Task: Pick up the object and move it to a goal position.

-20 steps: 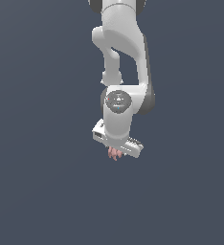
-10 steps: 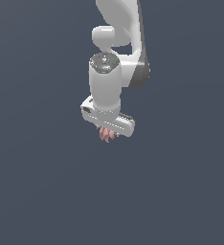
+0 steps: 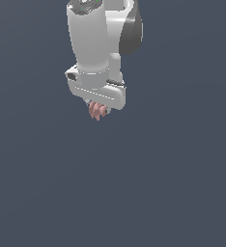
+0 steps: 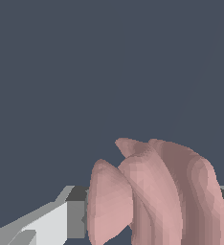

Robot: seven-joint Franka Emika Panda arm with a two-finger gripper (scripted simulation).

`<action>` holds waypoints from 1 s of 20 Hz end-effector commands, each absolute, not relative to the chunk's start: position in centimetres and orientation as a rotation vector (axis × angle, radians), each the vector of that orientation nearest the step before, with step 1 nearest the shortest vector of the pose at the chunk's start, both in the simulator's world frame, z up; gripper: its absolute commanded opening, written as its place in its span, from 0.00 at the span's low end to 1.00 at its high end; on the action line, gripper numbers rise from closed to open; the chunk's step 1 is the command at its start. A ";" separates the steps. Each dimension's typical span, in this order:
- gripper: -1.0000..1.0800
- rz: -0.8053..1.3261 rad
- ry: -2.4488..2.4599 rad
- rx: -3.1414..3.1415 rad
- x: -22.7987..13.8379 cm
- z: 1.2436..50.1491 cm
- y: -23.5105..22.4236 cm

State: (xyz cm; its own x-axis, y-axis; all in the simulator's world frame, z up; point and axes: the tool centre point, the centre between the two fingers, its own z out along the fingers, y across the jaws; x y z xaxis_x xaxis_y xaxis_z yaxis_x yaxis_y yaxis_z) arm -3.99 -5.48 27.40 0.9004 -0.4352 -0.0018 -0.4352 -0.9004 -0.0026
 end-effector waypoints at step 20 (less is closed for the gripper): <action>0.00 0.001 0.702 -3.061 -13.5 46.1 -13.3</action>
